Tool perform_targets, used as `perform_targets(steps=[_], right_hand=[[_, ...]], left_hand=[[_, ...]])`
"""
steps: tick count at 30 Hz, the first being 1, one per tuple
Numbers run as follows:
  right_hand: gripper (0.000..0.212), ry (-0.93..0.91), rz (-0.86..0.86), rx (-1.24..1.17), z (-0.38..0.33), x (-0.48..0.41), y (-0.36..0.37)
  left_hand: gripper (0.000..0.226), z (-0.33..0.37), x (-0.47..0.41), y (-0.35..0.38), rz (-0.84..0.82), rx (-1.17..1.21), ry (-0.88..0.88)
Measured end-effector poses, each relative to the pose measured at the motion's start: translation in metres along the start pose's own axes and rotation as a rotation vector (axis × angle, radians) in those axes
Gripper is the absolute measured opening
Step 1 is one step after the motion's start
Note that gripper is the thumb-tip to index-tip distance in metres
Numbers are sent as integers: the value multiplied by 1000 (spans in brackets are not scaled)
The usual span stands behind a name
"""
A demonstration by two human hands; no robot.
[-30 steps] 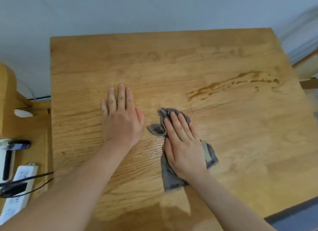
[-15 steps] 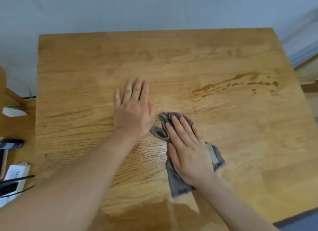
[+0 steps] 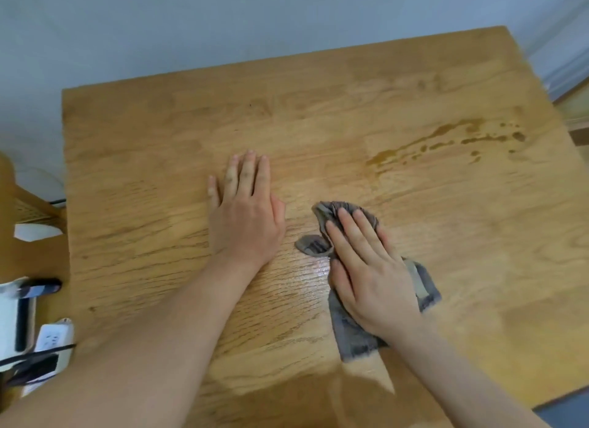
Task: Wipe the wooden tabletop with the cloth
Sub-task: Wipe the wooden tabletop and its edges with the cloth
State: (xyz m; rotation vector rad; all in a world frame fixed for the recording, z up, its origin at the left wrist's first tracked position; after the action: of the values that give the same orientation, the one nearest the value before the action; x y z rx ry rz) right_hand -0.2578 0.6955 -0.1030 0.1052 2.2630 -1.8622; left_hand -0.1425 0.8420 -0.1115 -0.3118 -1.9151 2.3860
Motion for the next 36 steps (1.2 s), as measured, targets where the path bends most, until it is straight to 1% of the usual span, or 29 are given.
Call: perform_targets(steps=[2,6,8,10,12,14,15,17,20,22,23,24,26,28,29,30,31,34,35,36], right_hand=[[50,8,7,-13,10,-10,2],[55,247,67,32,35,-126,22],[54,269,51,3,29,-158,33],[52,132,23,-8,6,-139,36],[49,-50,0,-34,-16,-88,25],[47,-144,-39,-70,-18,-50,17],[47,-150,-45,-81,-14,-49,17],[48,-87,-12,-58,2,-82,20],[52,84,53,11,27,-174,36],[53,200,46,7,35,-236,50],[53,212,26,-4,26,-257,57],[52,171,11,-8,8,-271,63],[50,10,-12,-57,-30,-266,68],[47,-185,-9,-110,-44,-225,60],[47,-228,4,-126,-37,-204,56],[46,-221,31,-132,-21,-195,51],[47,-164,53,-109,-1,-200,48],[49,154,62,-6,49,-247,49],[50,172,40,17,44,-258,54],[50,111,15,7,26,-263,58]], left_hand=[[58,0,-2,0,-1,-1,4],[58,0,-2,0,1,-2,-8],[58,2,0,-1,1,3,-11],[57,0,1,-2,6,11,-21],[58,0,2,-1,-2,3,-26],[59,-2,0,1,-18,2,-33],[60,-2,-1,1,-22,4,-34],[60,-2,-6,0,-23,9,-28],[58,-3,-5,2,-43,2,-43],[58,-2,-3,2,-36,3,-44],[58,-1,-2,1,-25,9,-39],[57,-1,-3,0,-11,15,-37],[53,-4,-4,1,0,28,-56],[46,-4,-1,1,8,50,-74],[42,-3,0,0,19,61,-77],[40,-3,0,-1,27,71,-77],[37,-4,-1,-1,31,79,-74],[32,-6,-5,-2,56,96,-70],[31,-6,-5,-2,61,103,-76],[31,-8,-5,-3,66,111,-90]])
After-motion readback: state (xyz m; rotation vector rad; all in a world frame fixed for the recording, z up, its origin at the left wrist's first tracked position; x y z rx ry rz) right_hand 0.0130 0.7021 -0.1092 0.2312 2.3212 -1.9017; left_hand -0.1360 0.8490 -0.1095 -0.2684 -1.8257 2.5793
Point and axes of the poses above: each hand's wrist, its own x-axis away from the middle knuckle, its own y-axis out of the palm, z = x × y, the point moved 8 cm from there along -x, towards the middle knuckle, and after that the axes turned 11 degrees about z, right-handed, at the moved point
